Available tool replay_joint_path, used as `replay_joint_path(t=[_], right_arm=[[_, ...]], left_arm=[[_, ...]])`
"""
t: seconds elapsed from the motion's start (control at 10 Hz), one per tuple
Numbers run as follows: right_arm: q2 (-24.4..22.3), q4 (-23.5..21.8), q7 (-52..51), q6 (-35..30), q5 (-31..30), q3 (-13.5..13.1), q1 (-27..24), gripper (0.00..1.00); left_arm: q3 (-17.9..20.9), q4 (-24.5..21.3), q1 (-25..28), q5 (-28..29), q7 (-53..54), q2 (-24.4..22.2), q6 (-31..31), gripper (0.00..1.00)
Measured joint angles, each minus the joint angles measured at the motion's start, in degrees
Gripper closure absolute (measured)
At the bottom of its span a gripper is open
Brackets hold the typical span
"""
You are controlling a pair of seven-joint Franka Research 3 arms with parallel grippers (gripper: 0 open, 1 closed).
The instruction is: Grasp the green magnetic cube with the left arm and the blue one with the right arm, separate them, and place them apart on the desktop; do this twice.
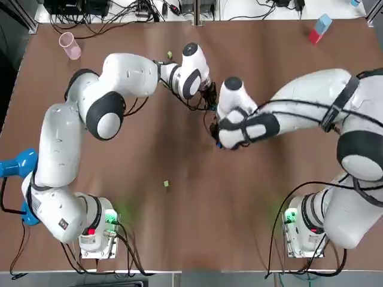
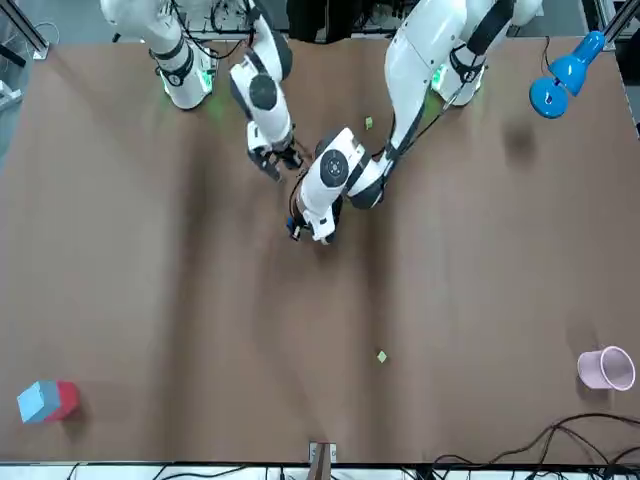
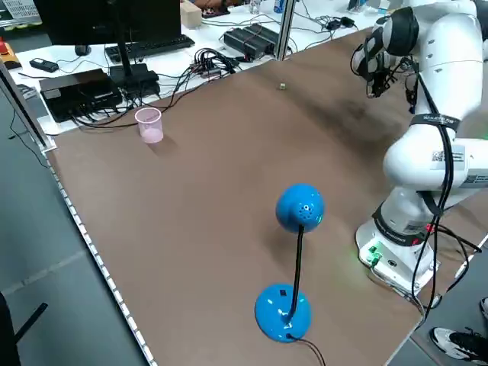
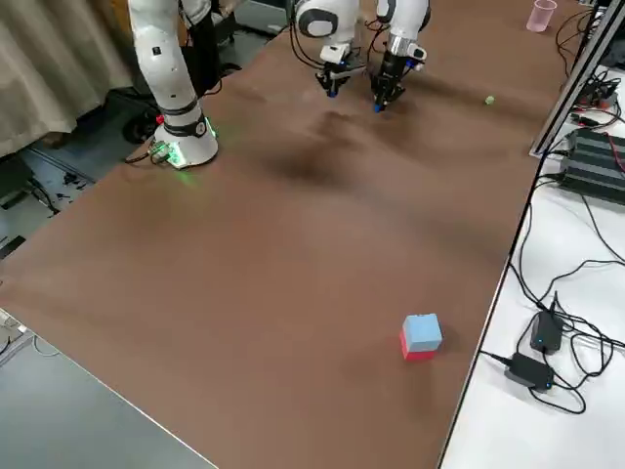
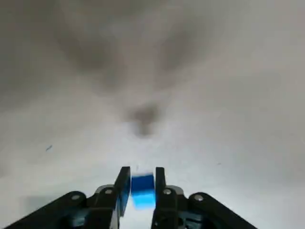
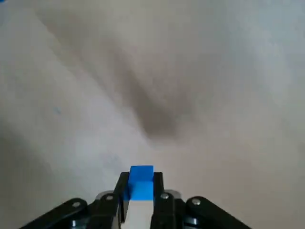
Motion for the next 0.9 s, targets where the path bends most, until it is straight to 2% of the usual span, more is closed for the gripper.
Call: replay_joint_path(t=[0.2, 0.4, 0.6, 0.7, 0.9], right_arm=[[-0.36, -4.11, -0.47, 4.94, 0.0, 0.04, 4.48, 0.76], [-0.34, -9.04, -6.39, 9.46, 0.0, 0.04, 5.97, 0.76], [-0.4, -10.93, -10.11, 10.49, 0.0, 0.58, 5.96, 0.76], [-0.42, -10.95, -10.42, 10.49, 0.0, 1.3, 5.97, 0.76], [-0.42, -10.98, -10.54, 10.49, 0.0, 2.68, 5.97, 0.76]], left_arm=[[0.28, 0.24, 0.3, 0.0, 0.29, 0.29, 0.07, 0.65], [1.41, 0.95, 0.44, 0.0, 0.42, 0.23, 0.08, 0.37], [3.33, 2.08, 2.13, 1.62, 1.45, -1.11, -0.01, 0.07], [3.76, 2.31, 3.5, 4.49, 1.63, -3.07, -1.77, 0.0], [5.76, 2.55, 5.25, 8.77, 2.05, -8.64, -9.81, 0.0]])
